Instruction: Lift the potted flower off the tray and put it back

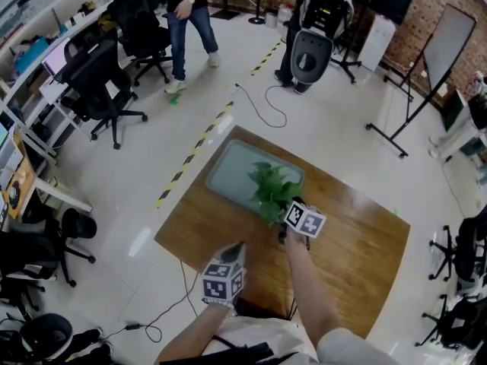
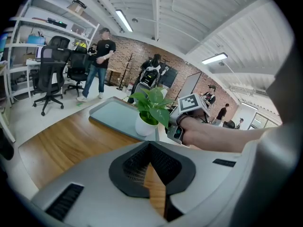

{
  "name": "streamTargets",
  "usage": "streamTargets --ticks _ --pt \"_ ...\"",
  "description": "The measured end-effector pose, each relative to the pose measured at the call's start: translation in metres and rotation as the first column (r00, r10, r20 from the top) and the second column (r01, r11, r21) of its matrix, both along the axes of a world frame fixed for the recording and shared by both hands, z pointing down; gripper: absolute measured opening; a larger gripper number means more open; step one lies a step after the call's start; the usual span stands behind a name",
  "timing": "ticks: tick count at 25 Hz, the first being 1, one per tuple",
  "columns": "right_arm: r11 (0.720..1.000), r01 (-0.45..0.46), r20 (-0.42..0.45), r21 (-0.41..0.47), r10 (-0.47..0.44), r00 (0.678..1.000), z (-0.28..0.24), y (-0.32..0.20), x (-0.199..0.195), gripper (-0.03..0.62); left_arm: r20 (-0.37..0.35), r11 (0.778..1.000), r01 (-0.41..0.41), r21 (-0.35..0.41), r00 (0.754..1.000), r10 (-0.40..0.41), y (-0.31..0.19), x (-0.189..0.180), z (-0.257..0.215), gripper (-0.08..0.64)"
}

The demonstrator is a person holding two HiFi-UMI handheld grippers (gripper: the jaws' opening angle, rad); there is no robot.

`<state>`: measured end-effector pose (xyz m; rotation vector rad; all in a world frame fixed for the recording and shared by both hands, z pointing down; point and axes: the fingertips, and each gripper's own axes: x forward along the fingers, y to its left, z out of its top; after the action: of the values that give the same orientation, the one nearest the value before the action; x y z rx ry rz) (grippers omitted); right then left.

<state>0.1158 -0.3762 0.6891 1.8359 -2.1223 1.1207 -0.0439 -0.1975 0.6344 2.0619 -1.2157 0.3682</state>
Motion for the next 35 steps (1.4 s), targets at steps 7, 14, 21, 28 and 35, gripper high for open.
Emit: streamTargets --ticks 7,14,21,28,35 --pt "0.992 -0.108 0.027 0.062 0.106 0.994 -0.034 0.006 0.028 0.118 -0.003 1.000 0.004 0.011 1.000 -0.004 0.006 -0.001 -0.007 -0.005" --pt "0.982 -0.162 0.029 0.093 0.160 0.987 -0.061 0.049 0.065 0.042 -0.023 0.998 0.024 0.056 0.999 -0.023 0.024 -0.004 -0.024 -0.005" --pt "0.986 -0.077 0.024 0.150 0.075 0.997 -0.103 0.131 0.069 0.000 -0.048 0.987 0.087 0.137 0.996 -0.082 0.063 -0.010 -0.055 -0.005" --pt "0.972 0.190 0.023 0.136 -0.195 0.981 -0.120 0.247 -0.012 0.000 -0.092 0.977 0.119 0.176 0.990 -0.104 0.117 -0.018 -0.070 -0.005" --pt "0.958 0.259 0.084 0.122 -0.270 0.959 -0.112 0.312 -0.019 0.000 -0.112 0.972 0.145 0.182 0.986 -0.126 0.156 -0.004 -0.079 -0.005"
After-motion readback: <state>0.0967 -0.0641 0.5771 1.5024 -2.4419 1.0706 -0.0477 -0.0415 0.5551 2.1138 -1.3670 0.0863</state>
